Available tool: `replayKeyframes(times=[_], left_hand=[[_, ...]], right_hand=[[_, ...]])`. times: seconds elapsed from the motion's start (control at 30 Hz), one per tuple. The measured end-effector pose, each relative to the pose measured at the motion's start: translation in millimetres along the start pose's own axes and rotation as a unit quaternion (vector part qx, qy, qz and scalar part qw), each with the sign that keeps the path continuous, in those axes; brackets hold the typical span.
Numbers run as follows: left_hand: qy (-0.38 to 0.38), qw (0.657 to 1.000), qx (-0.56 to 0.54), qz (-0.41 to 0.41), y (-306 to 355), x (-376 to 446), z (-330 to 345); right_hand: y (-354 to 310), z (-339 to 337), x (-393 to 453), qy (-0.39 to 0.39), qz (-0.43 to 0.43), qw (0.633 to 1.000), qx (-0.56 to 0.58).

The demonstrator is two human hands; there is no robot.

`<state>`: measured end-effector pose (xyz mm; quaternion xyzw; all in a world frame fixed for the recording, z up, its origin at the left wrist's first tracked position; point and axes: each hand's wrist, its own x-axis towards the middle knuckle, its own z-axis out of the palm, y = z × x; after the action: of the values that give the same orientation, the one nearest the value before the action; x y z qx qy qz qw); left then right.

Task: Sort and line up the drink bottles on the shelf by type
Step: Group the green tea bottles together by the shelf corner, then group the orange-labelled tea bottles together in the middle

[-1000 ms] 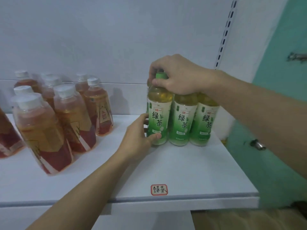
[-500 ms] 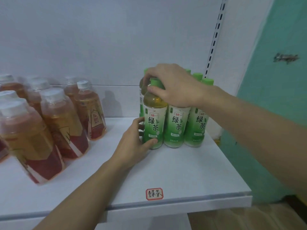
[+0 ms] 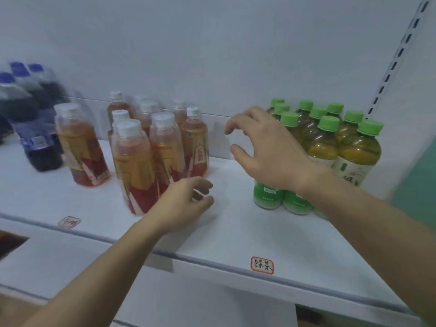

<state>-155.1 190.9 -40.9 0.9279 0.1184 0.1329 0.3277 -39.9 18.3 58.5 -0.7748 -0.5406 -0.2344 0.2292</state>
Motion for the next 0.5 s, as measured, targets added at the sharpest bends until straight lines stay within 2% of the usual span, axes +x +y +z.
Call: replayKeyframes(times=[0.07,0.17,0.27,0.33,0.4,0.5], left_hand=[[0.040,0.999,-0.016,0.014,-1,-19,-17],[0.165,0.983,-0.034,0.068,-2,-46,-45],[0.311,0.941,0.012,0.132,-6,-60,-75],[0.383,0.911,0.056,0.140,-15,-57,-91],[0.391,0.913,0.054,0.103,-29,-48,-96],[0.312,0.948,-0.008,0.057,-48,-34,-95]], right_hand=[[-10,11,21,-0.025,0.008,0.999,0.032],[-22,27,48,-0.022,0.027,0.996,0.083],[-32,41,69,-0.001,0.047,0.992,0.117],[-38,47,84,0.003,0.052,0.991,0.126],[-39,50,101,-0.012,0.051,0.993,0.105],[-35,50,127,-0.077,0.069,0.993,0.051]])
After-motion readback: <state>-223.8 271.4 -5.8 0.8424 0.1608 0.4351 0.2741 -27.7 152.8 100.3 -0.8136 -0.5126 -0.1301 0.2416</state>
